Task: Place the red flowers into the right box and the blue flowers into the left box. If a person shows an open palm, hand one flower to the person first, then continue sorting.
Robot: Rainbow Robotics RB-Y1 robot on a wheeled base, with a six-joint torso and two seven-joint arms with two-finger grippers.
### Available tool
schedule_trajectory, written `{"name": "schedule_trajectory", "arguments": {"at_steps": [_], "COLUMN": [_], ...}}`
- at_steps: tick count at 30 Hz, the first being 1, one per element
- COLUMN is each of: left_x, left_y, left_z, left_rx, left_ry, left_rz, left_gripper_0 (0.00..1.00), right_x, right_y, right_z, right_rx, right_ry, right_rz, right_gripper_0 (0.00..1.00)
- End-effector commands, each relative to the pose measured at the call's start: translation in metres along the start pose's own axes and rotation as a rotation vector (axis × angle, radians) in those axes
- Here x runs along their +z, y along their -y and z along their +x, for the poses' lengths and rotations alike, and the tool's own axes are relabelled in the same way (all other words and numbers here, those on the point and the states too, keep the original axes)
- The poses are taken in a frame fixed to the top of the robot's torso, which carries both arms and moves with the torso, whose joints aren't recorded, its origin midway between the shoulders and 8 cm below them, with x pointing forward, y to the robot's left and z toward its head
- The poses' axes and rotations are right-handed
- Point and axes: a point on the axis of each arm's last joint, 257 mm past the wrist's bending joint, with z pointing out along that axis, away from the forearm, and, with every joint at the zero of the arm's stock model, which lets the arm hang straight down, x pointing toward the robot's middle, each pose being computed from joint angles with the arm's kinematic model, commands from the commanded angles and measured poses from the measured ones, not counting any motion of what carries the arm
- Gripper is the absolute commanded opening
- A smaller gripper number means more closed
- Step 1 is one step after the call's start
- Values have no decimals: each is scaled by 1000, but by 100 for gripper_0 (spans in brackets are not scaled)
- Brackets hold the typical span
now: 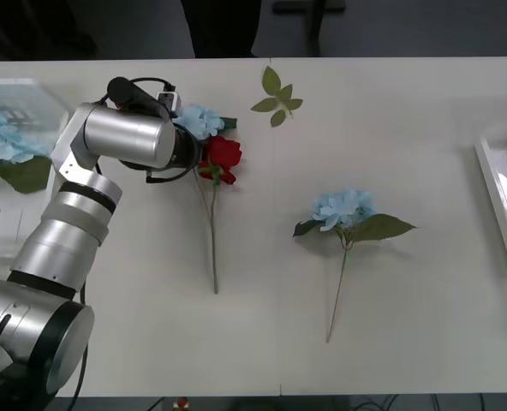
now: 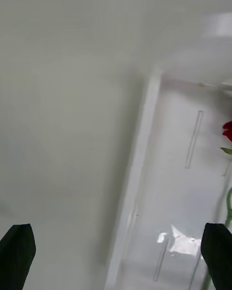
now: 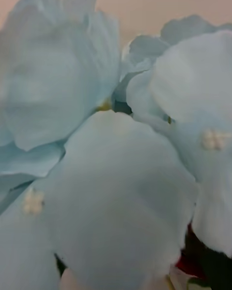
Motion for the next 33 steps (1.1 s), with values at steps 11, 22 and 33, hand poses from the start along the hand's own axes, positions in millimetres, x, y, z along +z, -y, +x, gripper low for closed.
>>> {"name": "schedule_trajectory", "arguments": {"at_steps": [11, 22, 33], "left_x": [19, 21, -36], "left_y": [9, 7, -9], "left_z": [-6, -3, -18], "left_rx": [21, 29, -13], "left_ry": [57, 54, 0], "left_rz": [3, -6, 0], "left_gripper_0": [69, 0, 0], "right_x": [3, 40, 92], "right_y": [-140, -249, -303], "right_z": [23, 60, 96], "right_rx": [-32, -71, -29], "right_ry": [5, -36, -81], "right_rz": [-101, -144, -95], "right_gripper_0": [100, 100, 100]}}
